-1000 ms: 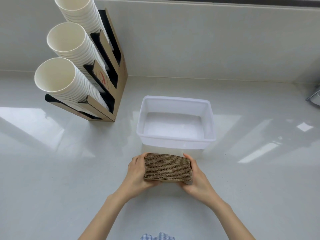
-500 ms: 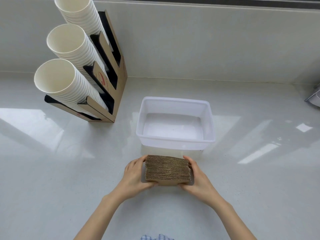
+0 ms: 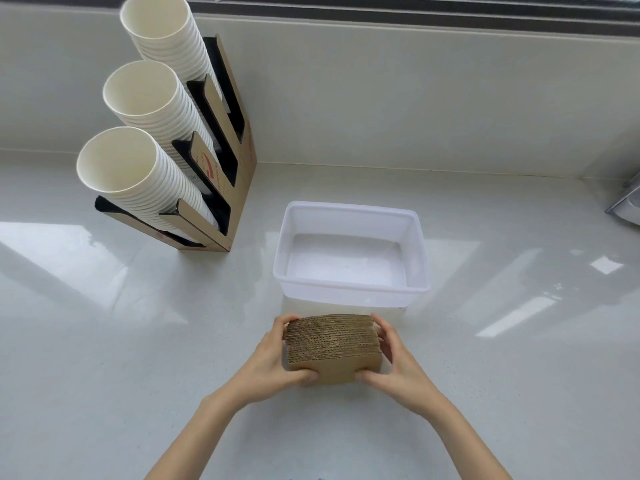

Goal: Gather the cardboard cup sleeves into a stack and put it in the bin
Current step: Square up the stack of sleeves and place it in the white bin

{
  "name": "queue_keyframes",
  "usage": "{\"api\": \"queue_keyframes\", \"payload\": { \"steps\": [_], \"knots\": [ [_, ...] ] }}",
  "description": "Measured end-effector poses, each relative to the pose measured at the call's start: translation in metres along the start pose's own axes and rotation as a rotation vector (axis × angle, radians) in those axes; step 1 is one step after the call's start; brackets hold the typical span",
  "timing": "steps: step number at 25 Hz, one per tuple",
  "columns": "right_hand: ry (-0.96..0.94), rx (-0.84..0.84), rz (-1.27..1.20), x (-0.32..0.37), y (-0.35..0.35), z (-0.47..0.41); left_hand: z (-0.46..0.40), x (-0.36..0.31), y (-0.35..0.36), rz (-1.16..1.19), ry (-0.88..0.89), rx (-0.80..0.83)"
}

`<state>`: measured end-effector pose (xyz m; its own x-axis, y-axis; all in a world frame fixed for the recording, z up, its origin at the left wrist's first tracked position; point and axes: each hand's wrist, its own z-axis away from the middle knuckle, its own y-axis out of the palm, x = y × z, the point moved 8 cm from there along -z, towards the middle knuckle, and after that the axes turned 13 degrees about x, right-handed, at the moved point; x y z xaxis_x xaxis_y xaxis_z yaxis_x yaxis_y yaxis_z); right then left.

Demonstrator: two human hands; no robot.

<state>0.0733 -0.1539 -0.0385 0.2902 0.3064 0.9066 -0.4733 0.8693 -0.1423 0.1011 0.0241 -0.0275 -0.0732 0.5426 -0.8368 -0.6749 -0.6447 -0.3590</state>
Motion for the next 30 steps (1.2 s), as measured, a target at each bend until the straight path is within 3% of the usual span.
{"api": "queue_keyframes", "payload": {
  "steps": [4,10,22,30],
  "knots": [
    [-0.091,-0.027,-0.247,0.018,-0.006,0.005,0.006,-0.01,0.001,0.167,0.0,0.015],
    [-0.191,-0.112,-0.429,0.047,-0.015,0.003,0.009,-0.031,-0.001,0.293,0.001,0.002],
    [-0.166,-0.211,-0.277,0.106,-0.057,-0.016,-0.004,-0.074,-0.036,0.289,0.04,-0.098],
    [-0.171,-0.301,-0.354,0.138,-0.094,-0.052,-0.041,-0.098,-0.067,0.276,0.018,-0.122]
  ]
}}
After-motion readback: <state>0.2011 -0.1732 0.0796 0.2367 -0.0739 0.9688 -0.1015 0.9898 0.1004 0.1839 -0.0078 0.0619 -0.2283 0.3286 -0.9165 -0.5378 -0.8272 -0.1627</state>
